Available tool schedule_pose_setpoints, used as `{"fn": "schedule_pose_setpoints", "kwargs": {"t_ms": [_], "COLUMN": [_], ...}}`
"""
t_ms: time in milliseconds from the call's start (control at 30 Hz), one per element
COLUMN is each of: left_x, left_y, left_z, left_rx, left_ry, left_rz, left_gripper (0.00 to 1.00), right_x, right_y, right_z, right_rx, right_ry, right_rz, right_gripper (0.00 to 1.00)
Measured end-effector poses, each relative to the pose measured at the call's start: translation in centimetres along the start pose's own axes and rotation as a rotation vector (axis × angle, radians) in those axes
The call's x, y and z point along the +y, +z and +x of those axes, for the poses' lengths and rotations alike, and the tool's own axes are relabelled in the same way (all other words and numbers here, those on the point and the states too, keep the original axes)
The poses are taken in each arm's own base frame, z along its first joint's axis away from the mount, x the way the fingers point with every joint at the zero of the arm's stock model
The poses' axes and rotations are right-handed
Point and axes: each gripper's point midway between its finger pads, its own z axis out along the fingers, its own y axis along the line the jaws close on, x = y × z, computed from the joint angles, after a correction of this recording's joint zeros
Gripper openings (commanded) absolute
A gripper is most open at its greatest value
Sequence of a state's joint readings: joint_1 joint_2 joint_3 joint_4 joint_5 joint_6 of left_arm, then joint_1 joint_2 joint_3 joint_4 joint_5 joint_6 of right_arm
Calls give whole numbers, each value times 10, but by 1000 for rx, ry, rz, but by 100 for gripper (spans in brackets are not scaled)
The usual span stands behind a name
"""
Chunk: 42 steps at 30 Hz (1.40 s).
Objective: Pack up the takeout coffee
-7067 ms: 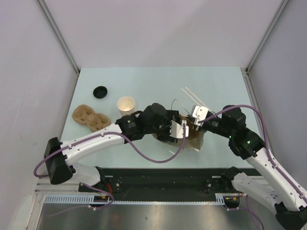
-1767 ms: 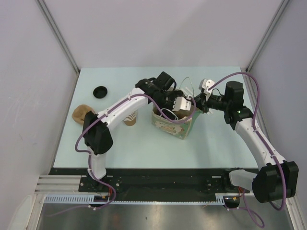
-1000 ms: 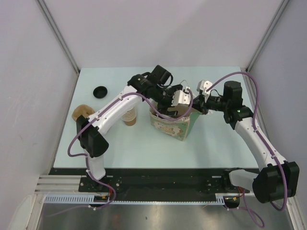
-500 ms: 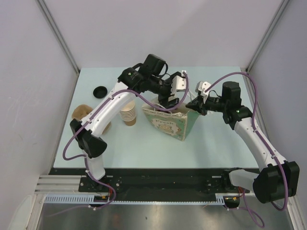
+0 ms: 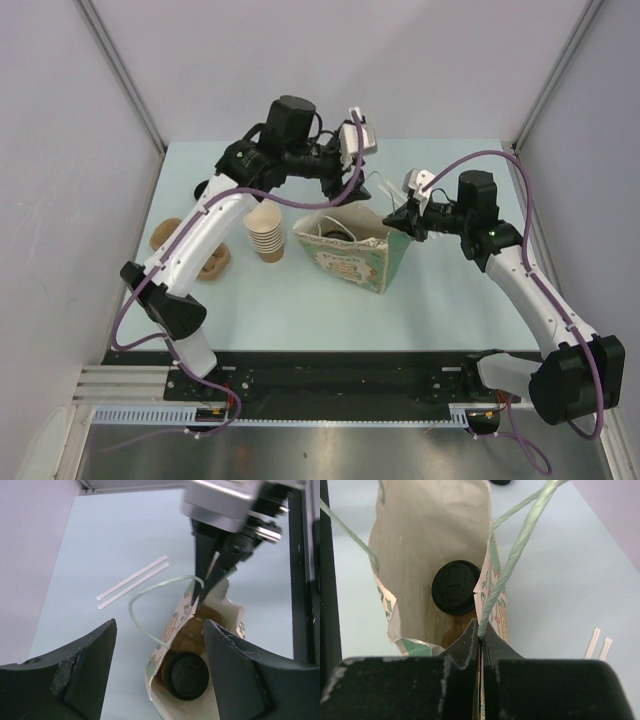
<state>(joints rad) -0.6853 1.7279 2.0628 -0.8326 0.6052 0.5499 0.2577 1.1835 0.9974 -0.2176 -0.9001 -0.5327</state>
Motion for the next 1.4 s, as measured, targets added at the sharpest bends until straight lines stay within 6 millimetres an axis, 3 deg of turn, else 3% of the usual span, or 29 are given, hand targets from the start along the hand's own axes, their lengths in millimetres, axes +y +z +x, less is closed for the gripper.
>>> {"fn": "schedule_pose_setpoints", "kwargs": {"t_ms": [100,133,233,500,600,767,867,1000,1100,1233,1400], "left_x": [23,33,56,85,92,113,120,122,125,135,144], "left_y": [-8,-12,-25,-43,-48,-65,-69,-71,-73,-84,-96], "left_z": [-3,-4,-7,-4,-1,13,19,21,24,33,50], "left_rx": [-41,-59,-104,-143,-152,-162,-159,-158,-155,-145,-107], "left_ry": [-113,-150,-247,-392,-454,-553,-576,-580,-582,-577,-590], "left_rz": [-75,-106,-183,-290,-313,-376,-395,-403,-414,-448,-489], "left_gripper": [75,76,78,86,88,88,89,90,90,91,91], "right_x": [-3,-4,-10,-23,-29,-42,-56,-82,-103,-123,-148], "right_y": [1,2,3,4,3,-8,-26,-59,-82,-91,-71], "right_z": [-3,-4,-8,-27,-47,-90,-111,-118,-108,-66,26], "right_rx": [-4,-6,-15,-62,-106,-198,-243,-261,-231,-92,175], "right_ry": [10,13,26,60,64,50,56,72,99,145,278], "right_rz": [19,26,61,131,152,209,281,421,524,611,624], "right_gripper": [12,23,38,61,67,70,70,71,68,62,57]}}
